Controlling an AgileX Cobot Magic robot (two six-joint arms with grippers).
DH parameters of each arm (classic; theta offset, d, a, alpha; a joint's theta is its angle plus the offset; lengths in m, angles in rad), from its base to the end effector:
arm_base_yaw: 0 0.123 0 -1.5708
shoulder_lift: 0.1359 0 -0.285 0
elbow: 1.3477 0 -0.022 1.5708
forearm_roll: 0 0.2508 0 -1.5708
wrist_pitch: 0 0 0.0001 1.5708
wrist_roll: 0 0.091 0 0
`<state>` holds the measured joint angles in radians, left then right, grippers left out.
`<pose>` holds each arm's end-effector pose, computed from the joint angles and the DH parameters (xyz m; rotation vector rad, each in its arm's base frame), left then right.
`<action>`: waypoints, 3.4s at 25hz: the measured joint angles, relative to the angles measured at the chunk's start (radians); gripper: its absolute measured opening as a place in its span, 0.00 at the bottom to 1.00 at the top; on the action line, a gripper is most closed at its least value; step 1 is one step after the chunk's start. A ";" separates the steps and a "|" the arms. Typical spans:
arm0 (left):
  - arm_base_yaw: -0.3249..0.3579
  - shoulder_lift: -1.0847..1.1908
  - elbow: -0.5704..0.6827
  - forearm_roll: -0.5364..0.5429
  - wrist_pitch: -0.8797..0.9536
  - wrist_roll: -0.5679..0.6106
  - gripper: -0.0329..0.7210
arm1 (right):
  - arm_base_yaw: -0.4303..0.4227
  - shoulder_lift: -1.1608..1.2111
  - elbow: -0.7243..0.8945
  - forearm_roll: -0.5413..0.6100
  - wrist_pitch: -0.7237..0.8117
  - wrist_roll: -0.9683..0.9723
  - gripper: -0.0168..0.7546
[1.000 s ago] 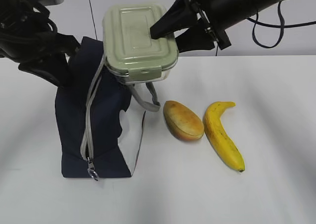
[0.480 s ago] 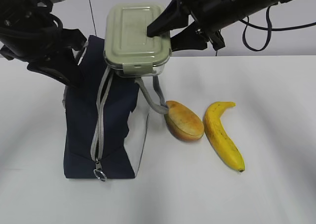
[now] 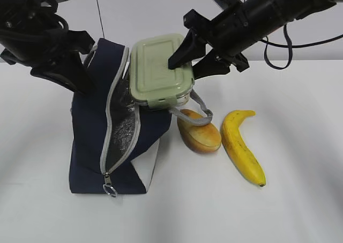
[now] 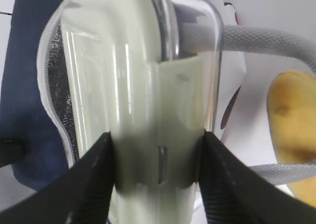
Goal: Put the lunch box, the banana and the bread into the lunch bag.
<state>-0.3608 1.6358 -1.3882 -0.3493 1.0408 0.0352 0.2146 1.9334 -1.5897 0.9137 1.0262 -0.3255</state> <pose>0.3100 -0.1457 0.3037 0.3810 2.7568 -0.5472 0.3952 0.1492 0.2730 -0.2043 2.5893 1.1440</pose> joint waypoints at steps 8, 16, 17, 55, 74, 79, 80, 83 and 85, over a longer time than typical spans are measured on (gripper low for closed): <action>0.000 0.000 0.000 -0.025 -0.024 0.000 0.06 | 0.144 0.035 0.000 -0.002 -0.061 0.006 0.50; 0.000 0.000 0.000 -0.030 -0.024 0.000 0.06 | 0.179 0.176 -0.036 0.029 -0.138 0.006 0.50; 0.000 0.000 0.000 -0.030 -0.020 0.000 0.06 | 0.179 0.191 -0.049 0.031 -0.140 0.006 0.50; 0.000 0.000 0.000 0.009 -0.001 0.000 0.06 | 0.149 0.423 -0.215 0.237 0.022 -0.062 0.82; 0.000 0.000 0.000 0.034 0.003 0.000 0.06 | 0.137 0.377 -0.624 -0.401 0.195 0.263 0.79; 0.000 0.000 0.000 0.039 0.003 0.000 0.06 | 0.137 0.295 -0.582 -0.559 0.203 0.341 0.78; 0.000 0.000 0.000 0.041 0.003 0.000 0.06 | 0.137 0.268 -0.555 -0.588 0.204 0.357 0.78; 0.000 0.000 0.000 0.041 0.003 0.000 0.06 | 0.137 0.190 -0.459 -0.662 0.206 0.391 0.78; 0.000 0.000 0.000 0.043 0.005 0.000 0.06 | 0.137 0.138 -0.368 -0.698 0.206 0.402 0.78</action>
<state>-0.3608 1.6358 -1.3882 -0.3064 1.0459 0.0352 0.3517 2.0716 -1.9574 0.2158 1.2319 0.0770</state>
